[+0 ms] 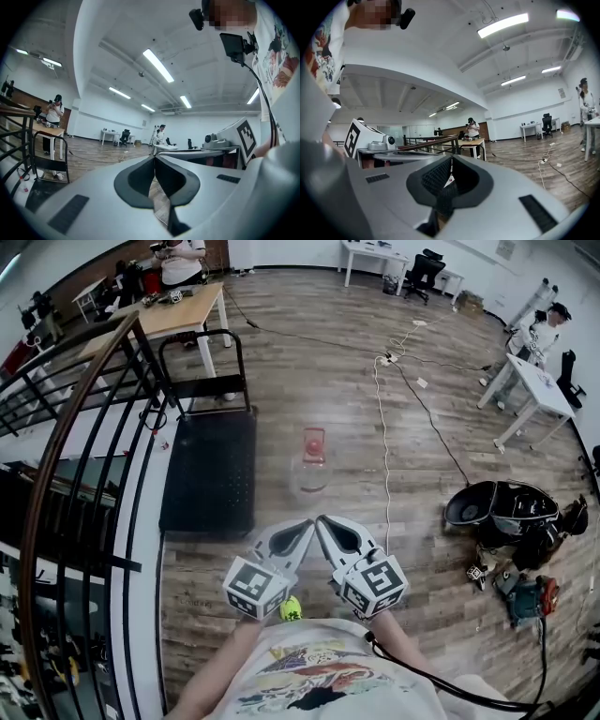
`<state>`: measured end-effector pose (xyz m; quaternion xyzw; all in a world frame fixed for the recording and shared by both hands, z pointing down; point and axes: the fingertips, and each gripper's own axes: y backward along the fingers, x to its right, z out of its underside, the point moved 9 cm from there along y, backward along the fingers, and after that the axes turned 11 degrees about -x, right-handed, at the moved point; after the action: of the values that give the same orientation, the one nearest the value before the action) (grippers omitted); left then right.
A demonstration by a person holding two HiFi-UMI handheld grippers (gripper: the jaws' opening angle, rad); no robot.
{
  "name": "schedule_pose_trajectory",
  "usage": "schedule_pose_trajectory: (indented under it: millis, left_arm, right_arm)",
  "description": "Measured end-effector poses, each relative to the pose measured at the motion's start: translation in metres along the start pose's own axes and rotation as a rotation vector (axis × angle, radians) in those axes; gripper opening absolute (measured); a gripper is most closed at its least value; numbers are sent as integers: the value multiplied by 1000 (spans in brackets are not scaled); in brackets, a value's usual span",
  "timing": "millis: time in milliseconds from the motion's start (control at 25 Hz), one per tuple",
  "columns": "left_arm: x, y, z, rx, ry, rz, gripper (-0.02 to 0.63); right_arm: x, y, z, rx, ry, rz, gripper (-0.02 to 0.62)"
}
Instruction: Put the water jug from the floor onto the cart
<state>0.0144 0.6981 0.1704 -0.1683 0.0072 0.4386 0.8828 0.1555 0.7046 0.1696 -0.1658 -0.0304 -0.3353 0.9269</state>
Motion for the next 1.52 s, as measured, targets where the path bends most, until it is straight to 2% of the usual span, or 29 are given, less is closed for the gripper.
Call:
schedule_pose_trajectory:
  millis: [120,320,480,1240,1520]
  left_arm:
    - [-5,2,2,0,-6,1,12]
    - [-9,-6,2,11,-52,-46,12]
    - [-17,-21,1,7,-35,-58,12]
    - [-89,-109,-19,-71,10,-67,12]
    - [-116,-146,-24,-81,37,-94,12]
  right_arm:
    - [-3,-6,1,-22,5,21,23]
    - [5,-16,4,-55,17,45,23]
    - [20,-25,4,-63,15,45,23]
    - [120,-100,-13,-105,-33,-37,23]
    - [162,-130,-18,-134,-27,-83,23]
